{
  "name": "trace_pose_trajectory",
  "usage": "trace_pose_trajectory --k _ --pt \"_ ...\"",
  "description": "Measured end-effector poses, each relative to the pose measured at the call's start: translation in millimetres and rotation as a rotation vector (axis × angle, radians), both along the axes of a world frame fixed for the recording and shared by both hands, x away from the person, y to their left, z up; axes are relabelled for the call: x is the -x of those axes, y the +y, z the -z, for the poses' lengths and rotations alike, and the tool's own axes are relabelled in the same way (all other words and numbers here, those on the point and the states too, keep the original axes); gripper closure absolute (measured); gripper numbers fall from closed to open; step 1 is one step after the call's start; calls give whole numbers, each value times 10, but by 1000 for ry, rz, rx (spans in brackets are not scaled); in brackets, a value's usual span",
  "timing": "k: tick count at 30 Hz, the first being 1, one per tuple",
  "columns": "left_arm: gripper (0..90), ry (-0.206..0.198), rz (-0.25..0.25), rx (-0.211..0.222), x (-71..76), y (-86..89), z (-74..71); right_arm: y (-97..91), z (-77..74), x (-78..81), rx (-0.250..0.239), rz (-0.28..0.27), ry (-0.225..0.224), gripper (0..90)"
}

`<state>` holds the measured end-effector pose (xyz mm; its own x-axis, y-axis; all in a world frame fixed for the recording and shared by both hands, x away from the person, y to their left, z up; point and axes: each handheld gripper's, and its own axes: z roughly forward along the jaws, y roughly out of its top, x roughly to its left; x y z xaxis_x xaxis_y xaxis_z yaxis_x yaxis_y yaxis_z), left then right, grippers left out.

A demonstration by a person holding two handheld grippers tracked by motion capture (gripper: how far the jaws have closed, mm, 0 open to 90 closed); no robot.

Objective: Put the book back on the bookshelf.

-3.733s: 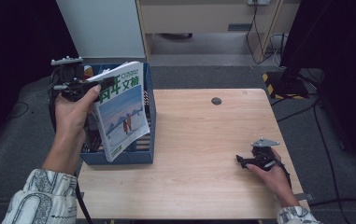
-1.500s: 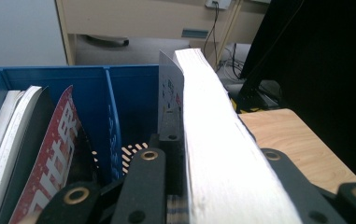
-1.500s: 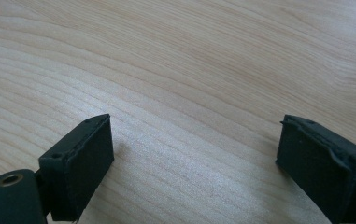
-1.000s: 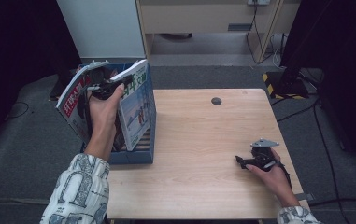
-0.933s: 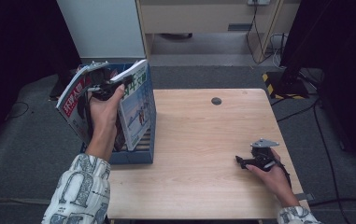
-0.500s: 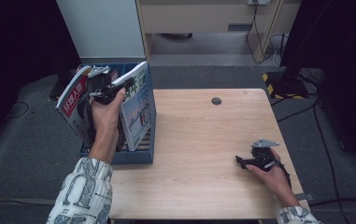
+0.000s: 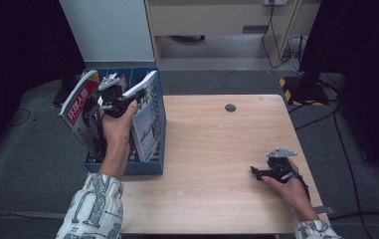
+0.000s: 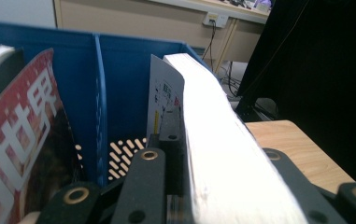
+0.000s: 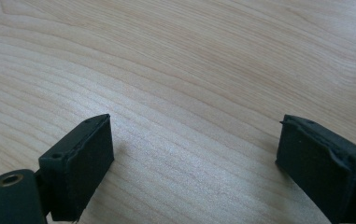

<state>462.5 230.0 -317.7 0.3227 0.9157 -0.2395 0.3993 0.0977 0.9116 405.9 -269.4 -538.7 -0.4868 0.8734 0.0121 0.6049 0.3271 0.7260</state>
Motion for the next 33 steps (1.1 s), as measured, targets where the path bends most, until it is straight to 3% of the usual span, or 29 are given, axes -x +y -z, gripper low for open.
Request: trace_pose_trajectory --k 33 --pt "731 -12 -4 -25 112 134 131 5 -3 17 0 -7 3 110"
